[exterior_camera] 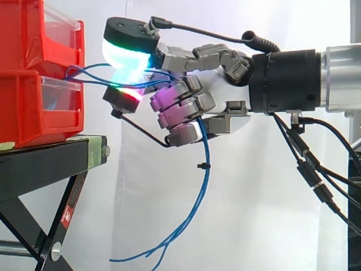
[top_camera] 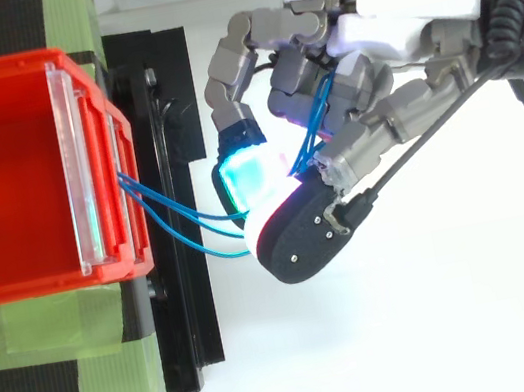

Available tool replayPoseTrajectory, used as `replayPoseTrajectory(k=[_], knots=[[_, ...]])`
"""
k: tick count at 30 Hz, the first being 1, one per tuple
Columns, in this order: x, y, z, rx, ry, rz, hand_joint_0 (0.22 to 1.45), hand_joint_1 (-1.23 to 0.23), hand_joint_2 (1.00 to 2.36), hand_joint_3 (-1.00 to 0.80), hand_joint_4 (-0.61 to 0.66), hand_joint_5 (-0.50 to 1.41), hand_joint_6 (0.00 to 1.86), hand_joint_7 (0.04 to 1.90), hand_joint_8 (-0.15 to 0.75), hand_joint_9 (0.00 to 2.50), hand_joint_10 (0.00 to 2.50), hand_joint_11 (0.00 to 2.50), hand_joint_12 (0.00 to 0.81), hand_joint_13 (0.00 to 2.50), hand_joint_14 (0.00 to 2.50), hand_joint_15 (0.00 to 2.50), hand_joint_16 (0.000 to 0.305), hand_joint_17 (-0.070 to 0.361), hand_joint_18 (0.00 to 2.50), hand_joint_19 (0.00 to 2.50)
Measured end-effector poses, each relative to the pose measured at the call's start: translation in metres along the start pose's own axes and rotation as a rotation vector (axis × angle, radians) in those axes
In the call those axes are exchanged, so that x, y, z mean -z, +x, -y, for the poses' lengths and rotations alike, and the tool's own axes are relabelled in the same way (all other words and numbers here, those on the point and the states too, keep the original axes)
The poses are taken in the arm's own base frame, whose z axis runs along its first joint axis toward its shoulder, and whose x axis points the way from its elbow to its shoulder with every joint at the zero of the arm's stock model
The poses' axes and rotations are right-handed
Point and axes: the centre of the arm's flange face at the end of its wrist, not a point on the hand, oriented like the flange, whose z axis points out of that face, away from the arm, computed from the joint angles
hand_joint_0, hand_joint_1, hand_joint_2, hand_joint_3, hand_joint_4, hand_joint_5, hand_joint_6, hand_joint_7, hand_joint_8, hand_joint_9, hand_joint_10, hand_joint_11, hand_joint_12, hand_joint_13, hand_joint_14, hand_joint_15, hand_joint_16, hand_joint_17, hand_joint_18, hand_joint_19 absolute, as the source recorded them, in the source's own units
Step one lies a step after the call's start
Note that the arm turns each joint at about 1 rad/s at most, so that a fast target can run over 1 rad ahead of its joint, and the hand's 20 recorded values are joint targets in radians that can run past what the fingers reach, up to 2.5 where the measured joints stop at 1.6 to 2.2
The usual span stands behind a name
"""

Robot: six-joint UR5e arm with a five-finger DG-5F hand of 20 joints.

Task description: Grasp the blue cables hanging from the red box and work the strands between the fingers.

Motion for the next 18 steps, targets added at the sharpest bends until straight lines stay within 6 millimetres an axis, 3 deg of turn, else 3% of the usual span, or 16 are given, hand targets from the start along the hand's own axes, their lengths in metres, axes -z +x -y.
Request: replayPoseTrajectory(k=[18], knots=[[0.0000,0.0000,-0.0001,0.000,0.000,0.000,0.83,-0.70,1.42,0.03,0.04,0.04,1.45,0.91,0.481,1.31,2.50,2.50,0.598,1.75,2.50,1.54,0.228,0.171,2.46,0.84]])
